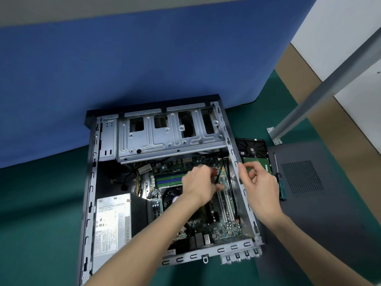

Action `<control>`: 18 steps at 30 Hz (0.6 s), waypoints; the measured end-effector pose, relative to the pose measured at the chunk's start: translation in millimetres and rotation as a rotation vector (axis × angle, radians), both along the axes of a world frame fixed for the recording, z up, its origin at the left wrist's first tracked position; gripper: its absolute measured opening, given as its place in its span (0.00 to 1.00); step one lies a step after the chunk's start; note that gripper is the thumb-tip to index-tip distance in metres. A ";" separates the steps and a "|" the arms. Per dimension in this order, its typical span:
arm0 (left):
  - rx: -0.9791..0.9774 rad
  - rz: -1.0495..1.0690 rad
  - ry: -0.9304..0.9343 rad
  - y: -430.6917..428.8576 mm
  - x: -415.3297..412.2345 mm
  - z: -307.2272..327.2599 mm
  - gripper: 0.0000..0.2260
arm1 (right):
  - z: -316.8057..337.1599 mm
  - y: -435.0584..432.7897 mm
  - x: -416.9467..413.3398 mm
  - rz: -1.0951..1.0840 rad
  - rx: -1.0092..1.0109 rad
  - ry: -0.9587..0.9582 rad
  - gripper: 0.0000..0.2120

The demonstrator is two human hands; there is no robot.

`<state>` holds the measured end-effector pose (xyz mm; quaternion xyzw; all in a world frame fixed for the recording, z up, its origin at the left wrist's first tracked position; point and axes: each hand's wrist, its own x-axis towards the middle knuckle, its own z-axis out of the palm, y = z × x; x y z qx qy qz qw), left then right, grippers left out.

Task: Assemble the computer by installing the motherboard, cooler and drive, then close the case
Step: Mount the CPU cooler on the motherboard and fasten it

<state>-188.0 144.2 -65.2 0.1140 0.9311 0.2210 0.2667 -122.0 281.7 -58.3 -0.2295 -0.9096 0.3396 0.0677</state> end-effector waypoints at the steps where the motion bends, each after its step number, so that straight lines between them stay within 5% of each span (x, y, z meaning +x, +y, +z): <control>1: 0.039 -0.001 -0.054 0.8 -1.0 -2.4 0.13 | 1.8 -1.4 0.7 -0.015 0.053 0.004 0.15; 3: 0.177 0.064 -0.164 -1.8 -1.5 -9.5 0.04 | 8.3 -6.2 3.2 -0.038 0.178 0.070 0.13; 9: 0.429 0.201 -0.305 -5.5 1.0 -19.9 0.06 | 12.3 -40.6 17.1 0.219 0.385 0.420 0.09; 15: 0.474 0.241 -0.261 -1.3 -5.7 -19.2 0.07 | 5.8 -71.6 23.0 0.247 0.161 -0.311 0.12; 18: 0.684 0.373 -0.369 -17.9 -13.1 -15.1 0.11 | 7.8 -74.2 18.7 0.086 -0.235 -0.428 0.13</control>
